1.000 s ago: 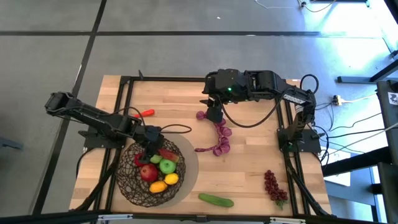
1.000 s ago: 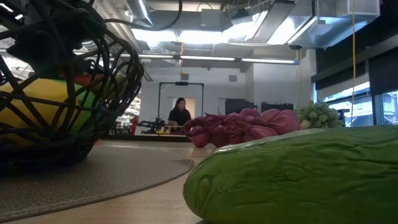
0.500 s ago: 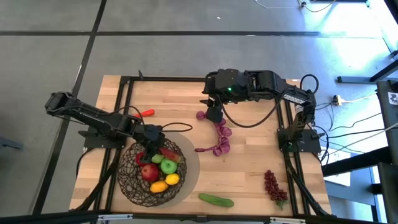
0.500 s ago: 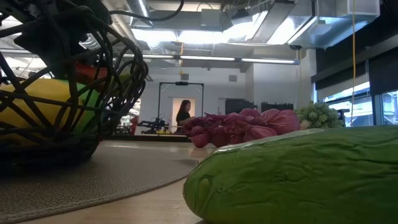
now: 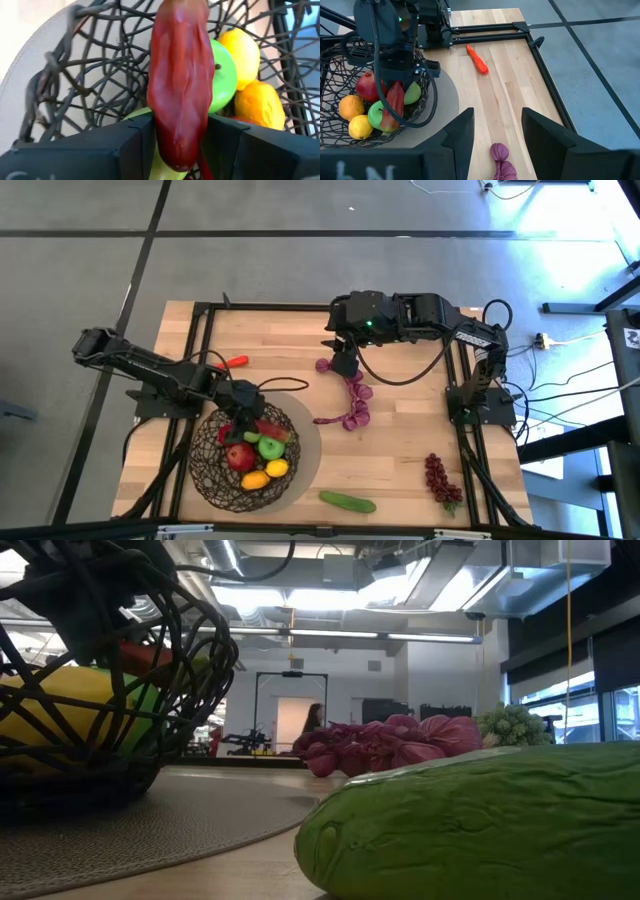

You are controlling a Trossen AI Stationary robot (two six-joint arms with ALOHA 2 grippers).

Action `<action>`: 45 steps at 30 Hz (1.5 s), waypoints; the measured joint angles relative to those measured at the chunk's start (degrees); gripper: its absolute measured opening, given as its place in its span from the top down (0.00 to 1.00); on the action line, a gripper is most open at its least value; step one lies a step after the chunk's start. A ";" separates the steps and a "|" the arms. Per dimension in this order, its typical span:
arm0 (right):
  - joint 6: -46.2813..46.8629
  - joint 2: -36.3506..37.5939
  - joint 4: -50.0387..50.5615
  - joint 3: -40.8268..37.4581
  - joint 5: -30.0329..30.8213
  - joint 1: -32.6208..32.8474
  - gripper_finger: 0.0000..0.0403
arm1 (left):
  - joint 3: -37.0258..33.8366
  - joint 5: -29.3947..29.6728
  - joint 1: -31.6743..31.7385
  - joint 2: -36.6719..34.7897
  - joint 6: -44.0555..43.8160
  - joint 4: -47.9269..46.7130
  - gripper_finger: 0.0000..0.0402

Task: Build produce basket
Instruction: Put the red chili pepper into the black wire basket

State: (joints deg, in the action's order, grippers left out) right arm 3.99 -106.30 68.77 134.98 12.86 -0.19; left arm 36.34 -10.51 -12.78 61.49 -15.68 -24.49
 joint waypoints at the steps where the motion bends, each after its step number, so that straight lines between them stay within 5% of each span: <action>1: 0.00 0.00 0.00 0.01 0.01 0.00 0.61 | 0.00 -0.26 0.00 0.00 1.11 0.00 0.70; 23: -0.02 0.00 0.00 0.00 0.00 0.00 0.61 | 0.00 2.45 -0.04 0.00 -0.71 0.11 0.78; 39: -0.03 -0.01 0.00 0.00 0.00 -0.01 0.61 | 0.00 3.40 -0.04 0.00 -0.68 0.22 0.67; 45: -0.02 -0.02 0.00 0.00 0.00 0.00 0.61 | 0.73 -0.79 -0.04 -0.02 -1.94 0.57 0.67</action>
State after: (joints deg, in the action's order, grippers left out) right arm 3.97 -106.32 68.77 134.98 12.86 -0.19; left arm 37.07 -11.29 -12.82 61.47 -17.62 -23.93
